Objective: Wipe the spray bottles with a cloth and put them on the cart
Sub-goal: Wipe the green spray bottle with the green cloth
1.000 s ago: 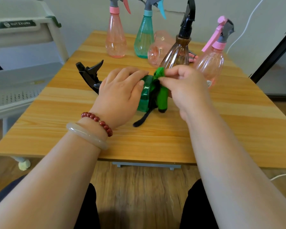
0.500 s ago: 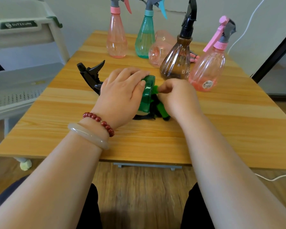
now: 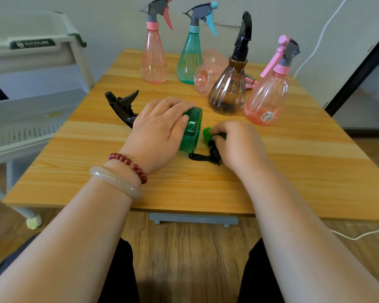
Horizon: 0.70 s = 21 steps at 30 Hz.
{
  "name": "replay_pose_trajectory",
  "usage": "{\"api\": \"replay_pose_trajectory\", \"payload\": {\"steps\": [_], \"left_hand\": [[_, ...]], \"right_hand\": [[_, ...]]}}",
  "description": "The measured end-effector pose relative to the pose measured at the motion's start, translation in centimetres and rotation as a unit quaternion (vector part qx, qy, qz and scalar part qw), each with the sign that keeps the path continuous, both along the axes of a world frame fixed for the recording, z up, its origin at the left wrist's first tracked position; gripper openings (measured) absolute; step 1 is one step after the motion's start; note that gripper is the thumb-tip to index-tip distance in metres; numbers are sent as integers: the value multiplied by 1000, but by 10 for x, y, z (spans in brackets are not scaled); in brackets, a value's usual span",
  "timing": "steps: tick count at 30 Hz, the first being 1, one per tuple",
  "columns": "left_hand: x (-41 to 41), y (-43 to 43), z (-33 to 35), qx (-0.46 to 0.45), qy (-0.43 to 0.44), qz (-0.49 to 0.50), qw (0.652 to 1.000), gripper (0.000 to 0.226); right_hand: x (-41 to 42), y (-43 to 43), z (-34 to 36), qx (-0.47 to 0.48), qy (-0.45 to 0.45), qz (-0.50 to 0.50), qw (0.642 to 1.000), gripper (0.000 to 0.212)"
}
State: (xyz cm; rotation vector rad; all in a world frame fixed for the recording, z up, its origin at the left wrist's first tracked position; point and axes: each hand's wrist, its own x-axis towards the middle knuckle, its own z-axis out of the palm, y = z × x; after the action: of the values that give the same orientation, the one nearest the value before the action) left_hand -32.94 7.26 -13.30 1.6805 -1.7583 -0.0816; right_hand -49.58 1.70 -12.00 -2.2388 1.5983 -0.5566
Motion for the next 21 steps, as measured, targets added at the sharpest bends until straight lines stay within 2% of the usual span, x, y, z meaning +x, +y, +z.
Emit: {"api": "replay_pose_trajectory", "payload": {"steps": [7,10,14,16,18,21], "left_hand": [[2,3,3,9,-8,-9,1000,49],[3,3,6,25,-9,-17,1000,41],[7,11,10,38,12,-36,999,45],[11,19,8,5,30,-31,999,45],[16,28,3,-70,41,-24,996,38],[26,40,-5,-136,49,8,989,26]], "right_hand": [[-8,12,4,0,28,12,1000,32],[-13,17,-1,-21,-49,12,999,34],[-18,24,4,-87,-139,27,986,40],[-16,28,8,-125,-165,50,977,41],[-11,32,13,-142,-172,82,971,45],[5,35,22,-123,-123,129,976,62]]}}
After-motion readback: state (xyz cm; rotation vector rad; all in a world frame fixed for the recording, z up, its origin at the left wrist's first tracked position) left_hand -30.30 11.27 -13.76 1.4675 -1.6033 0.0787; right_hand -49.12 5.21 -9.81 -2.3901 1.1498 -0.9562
